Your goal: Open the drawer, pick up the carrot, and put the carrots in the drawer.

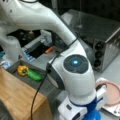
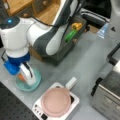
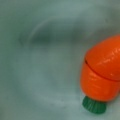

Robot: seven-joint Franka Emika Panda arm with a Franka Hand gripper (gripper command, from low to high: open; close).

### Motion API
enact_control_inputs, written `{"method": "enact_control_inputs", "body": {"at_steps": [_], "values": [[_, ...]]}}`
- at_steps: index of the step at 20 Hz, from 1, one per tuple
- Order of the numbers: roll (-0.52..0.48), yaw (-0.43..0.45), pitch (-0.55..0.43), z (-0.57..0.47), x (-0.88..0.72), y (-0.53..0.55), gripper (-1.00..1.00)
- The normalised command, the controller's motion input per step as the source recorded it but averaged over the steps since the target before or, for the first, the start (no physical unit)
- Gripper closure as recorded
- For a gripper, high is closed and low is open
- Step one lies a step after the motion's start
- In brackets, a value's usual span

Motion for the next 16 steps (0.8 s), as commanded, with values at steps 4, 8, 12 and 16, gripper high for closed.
{"method": "enact_control_inputs", "body": {"at_steps": [4, 8, 12, 16], "values": [[0.120, -0.027, -0.064, -0.12, 0.04, -0.13, -1.00], [0.132, -0.031, -0.083, -0.12, 0.03, -0.11, -1.00], [0.150, -0.023, -0.096, -0.08, 0.02, -0.12, -1.00], [0.170, 0.006, -0.100, -0.09, 0.02, -0.15, -1.00]]}}
